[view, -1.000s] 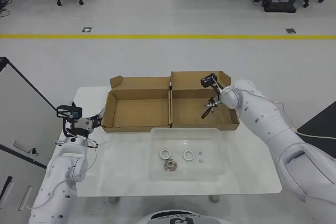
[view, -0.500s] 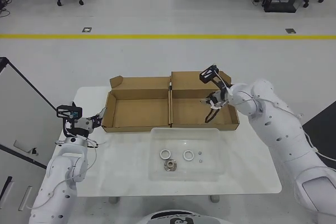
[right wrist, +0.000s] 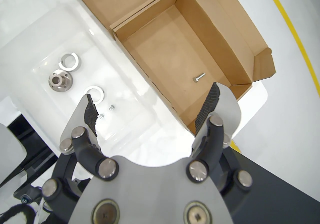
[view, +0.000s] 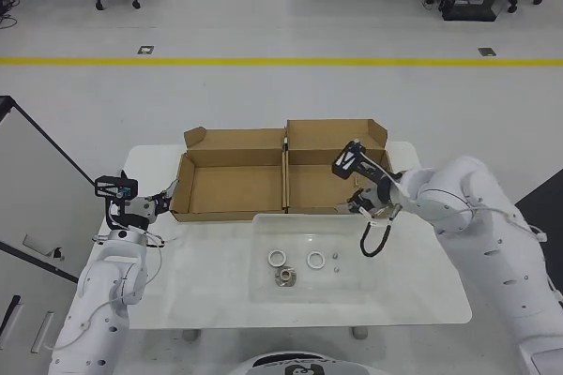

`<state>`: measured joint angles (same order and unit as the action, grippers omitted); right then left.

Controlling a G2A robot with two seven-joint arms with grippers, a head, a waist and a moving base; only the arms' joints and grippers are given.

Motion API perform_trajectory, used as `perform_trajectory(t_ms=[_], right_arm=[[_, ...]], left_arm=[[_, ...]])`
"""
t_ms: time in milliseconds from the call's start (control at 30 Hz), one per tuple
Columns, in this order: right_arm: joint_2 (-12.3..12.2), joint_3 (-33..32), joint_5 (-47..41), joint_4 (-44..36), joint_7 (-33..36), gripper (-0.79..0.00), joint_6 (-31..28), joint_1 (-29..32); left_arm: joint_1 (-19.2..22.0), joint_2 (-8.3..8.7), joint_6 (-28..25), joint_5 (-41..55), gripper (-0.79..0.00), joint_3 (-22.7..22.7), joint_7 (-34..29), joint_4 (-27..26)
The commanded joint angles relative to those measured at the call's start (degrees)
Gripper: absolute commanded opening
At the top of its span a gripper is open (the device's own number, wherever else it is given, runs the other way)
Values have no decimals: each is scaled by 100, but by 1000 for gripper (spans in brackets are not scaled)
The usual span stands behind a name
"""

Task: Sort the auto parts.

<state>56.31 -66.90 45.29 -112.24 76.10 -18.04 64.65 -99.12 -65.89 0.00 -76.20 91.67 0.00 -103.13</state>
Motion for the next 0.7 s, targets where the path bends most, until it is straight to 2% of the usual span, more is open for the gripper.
perform_trajectory(t_ms=[0,167,667], right_arm=[[-23,0,-79,-62,172,0,-132,61],[-74,56,-265,-116,548,0,-466,141],[-93,128,-234,-157,485,0,-529,186]], left_arm=[[0,0,0,0,0,0,0,0],[0,0,0,0,0,0,0,0],[0,0,0,0,0,0,0,0]])
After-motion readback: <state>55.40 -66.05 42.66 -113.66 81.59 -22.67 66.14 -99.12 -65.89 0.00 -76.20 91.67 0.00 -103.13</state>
